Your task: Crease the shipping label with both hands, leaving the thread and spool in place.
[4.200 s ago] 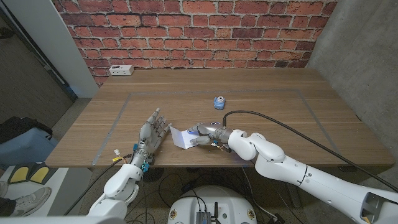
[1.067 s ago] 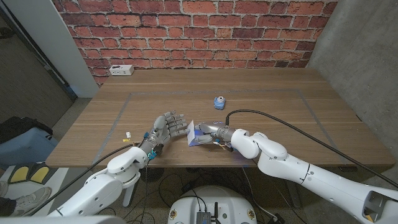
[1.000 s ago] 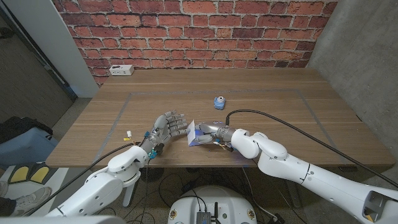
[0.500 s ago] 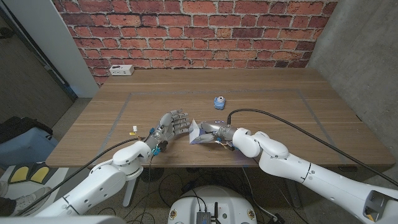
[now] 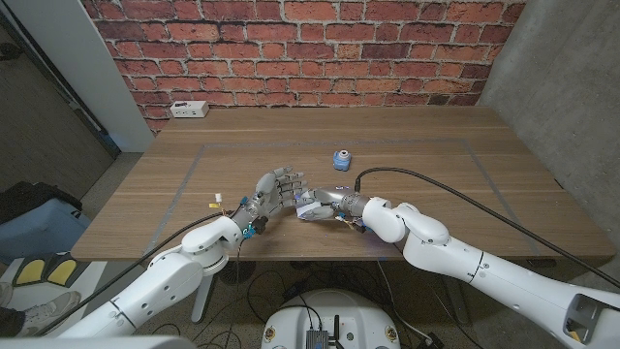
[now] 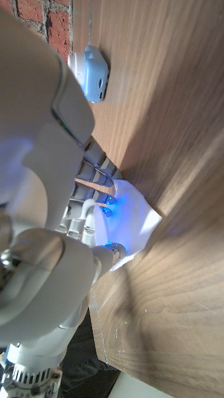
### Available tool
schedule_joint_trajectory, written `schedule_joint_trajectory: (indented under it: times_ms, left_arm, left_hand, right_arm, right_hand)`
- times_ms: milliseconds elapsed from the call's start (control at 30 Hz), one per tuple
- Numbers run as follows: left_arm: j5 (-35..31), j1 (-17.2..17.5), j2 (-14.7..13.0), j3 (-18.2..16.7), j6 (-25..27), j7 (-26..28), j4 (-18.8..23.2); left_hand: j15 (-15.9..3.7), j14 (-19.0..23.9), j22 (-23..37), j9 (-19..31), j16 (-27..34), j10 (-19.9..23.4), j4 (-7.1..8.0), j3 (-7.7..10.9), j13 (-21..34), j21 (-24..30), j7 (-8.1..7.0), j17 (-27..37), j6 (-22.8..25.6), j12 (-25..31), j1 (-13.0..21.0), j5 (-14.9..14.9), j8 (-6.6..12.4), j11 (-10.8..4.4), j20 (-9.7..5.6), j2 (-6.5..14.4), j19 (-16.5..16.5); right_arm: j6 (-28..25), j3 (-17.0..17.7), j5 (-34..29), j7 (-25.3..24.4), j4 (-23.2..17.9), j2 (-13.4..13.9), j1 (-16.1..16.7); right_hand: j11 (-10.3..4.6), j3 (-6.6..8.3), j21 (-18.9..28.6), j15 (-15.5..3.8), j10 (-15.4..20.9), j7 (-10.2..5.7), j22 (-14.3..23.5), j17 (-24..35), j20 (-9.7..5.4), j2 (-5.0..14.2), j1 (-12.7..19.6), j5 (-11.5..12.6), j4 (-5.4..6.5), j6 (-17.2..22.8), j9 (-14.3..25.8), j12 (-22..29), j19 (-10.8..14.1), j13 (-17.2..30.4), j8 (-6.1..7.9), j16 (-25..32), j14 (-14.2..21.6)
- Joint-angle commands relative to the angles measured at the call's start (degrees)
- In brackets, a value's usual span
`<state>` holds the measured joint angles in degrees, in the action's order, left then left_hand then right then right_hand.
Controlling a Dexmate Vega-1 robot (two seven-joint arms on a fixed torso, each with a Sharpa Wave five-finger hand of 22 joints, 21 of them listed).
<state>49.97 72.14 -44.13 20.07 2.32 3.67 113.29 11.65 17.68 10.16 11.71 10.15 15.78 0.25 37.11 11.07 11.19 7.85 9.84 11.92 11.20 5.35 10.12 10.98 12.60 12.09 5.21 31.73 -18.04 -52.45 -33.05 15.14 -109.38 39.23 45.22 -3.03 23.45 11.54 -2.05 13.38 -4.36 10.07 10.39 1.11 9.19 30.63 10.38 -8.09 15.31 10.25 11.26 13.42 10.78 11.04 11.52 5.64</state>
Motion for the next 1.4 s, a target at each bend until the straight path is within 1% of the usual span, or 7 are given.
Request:
schedule_joint_trajectory:
  times_ms: [33, 167, 333, 667, 867, 1000, 1400]
  left_arm:
    - [-5.72, -1.43, -3.81, 0.96, 4.39, 6.03, 4.46]
    - [-8.59, -1.67, -3.86, 1.44, 3.94, 7.54, 5.08]
    - [-8.45, -2.78, -3.23, 1.92, 4.03, 6.33, 3.58]
    - [-7.68, -5.34, -2.36, 3.06, 4.87, 3.52, 1.31]
    - [-7.67, -6.54, -0.78, 3.81, 2.58, 1.09, -1.33]
    - [-8.81, -7.27, 1.07, 4.54, -2.59, -2.28, -4.14]
    - [-10.35, -7.66, 3.71, 4.94, -8.04, -3.87, -7.41]
  left_hand:
    - [0.32, -1.48, 0.19, -0.12, 0.01, -0.68, 0.03, 0.02, 0.17, 0.04, 2.03, 0.09, -0.48, 0.3, -1.07, -0.1, 0.33, 0.02, 0.23, -0.31, -1.67]
    - [0.41, -1.73, 0.21, -0.12, -0.02, -0.92, 0.05, -0.24, 0.17, -0.01, 1.06, 0.1, -0.82, 0.24, -1.31, -0.18, 0.23, 0.0, 0.26, -0.64, -2.01]
    - [0.45, -4.85, 0.23, -0.1, -0.46, -4.21, 0.02, -0.69, 0.16, -0.64, -0.74, 0.09, -3.09, -0.38, -1.67, -0.23, -0.15, -0.08, 0.25, -0.92, -5.12]
    - [0.45, -6.14, 0.28, -0.08, -0.26, -5.64, 0.26, -0.93, 0.21, -0.57, -1.69, 0.14, -4.84, -0.34, -2.02, -0.29, -0.37, -0.1, 0.23, -0.81, -6.71]
    - [0.3, -7.98, 0.29, -0.07, -0.4, -7.9, 0.46, -1.05, 0.25, -0.39, -2.6, 0.12, -7.32, -0.44, -2.18, -0.3, -0.55, -0.12, 0.18, -0.55, -7.88]
    - [-1.79, -5.97, 0.22, -0.07, 0.49, -7.1, 0.51, -0.69, 0.25, 0.59, -2.58, 0.04, -7.59, 0.25, -1.93, -0.28, -0.14, -0.75, -1.3, 0.02, -5.69]
    - [-2.94, -5.94, 0.22, -0.07, 0.14, -6.71, 0.22, -0.45, 0.28, 0.1, -2.58, 0.0, -6.2, 0.49, -1.56, -0.29, 0.51, -2.07, -2.52, 0.03, -6.93]
  right_arm:
    - [1.63, 2.11, 4.15, -1.58, 0.54, 0.07, 0.24]
    - [2.22, 4.17, 6.74, -4.24, 0.43, 0.44, 1.44]
    - [4.27, 6.41, 9.13, -6.87, -0.14, 2.02, 2.48]
    - [6.05, 12.1, 13.8, -14.16, -1.55, 4.27, 6.45]
    - [3.78, 10.85, 12.28, -13.04, -2.13, 4.64, 5.72]
    - [5.13, 10.95, 13.42, -13.56, -1.1, 4.47, 5.68]
    - [17.81, 16.29, 20.8, -21.2, 1.28, 5.34, 9.74]
  right_hand:
    - [1.34, -1.64, 0.1, -0.41, -0.76, 0.23, 0.17, 0.16, 2.08, -2.37, -1.35, -0.11, 0.28, -0.85, 0.25, -0.23, 0.57, 0.3, -0.38, 0.02, 0.56]
    - [2.56, -3.13, 0.08, 0.4, -1.01, 0.2, 0.21, 0.34, 2.45, -3.55, -3.25, -0.06, 1.08, -1.42, 0.29, -0.23, 0.48, 0.32, -0.46, 0.07, 0.61]
    - [3.27, -2.6, 0.12, 0.56, -1.01, 0.48, 0.21, 0.25, 2.69, -2.54, -2.67, 0.3, 0.84, -1.5, 0.29, -0.17, 0.58, 0.31, -0.4, 0.08, 0.9]
    - [4.18, -5.46, 0.0, 1.14, -1.64, 1.61, 0.22, 0.38, 3.4, -6.8, -5.95, 0.52, 1.14, -2.8, 0.24, -0.21, 0.28, 0.33, -0.53, 0.01, 1.1]
    - [4.6, -6.14, 0.06, 1.35, -1.2, 1.8, 0.25, 0.5, 3.81, -7.18, -7.33, 0.78, 1.74, -2.32, 0.28, 0.01, 0.41, 0.34, -0.25, 0.26, 1.71]
    - [3.72, -5.84, 0.25, 0.29, -0.08, 2.09, 0.25, 0.33, 4.03, -6.75, -6.98, 1.27, 1.48, -0.66, 0.27, 0.4, 0.92, 0.32, 0.35, 0.39, 2.65]
    - [4.68, -5.83, 0.34, 1.09, -0.16, 1.88, 0.25, 0.27, 4.08, -6.78, -7.03, 1.55, 1.29, -0.02, 0.26, 0.27, 1.26, 0.32, 0.4, 0.35, 3.14]
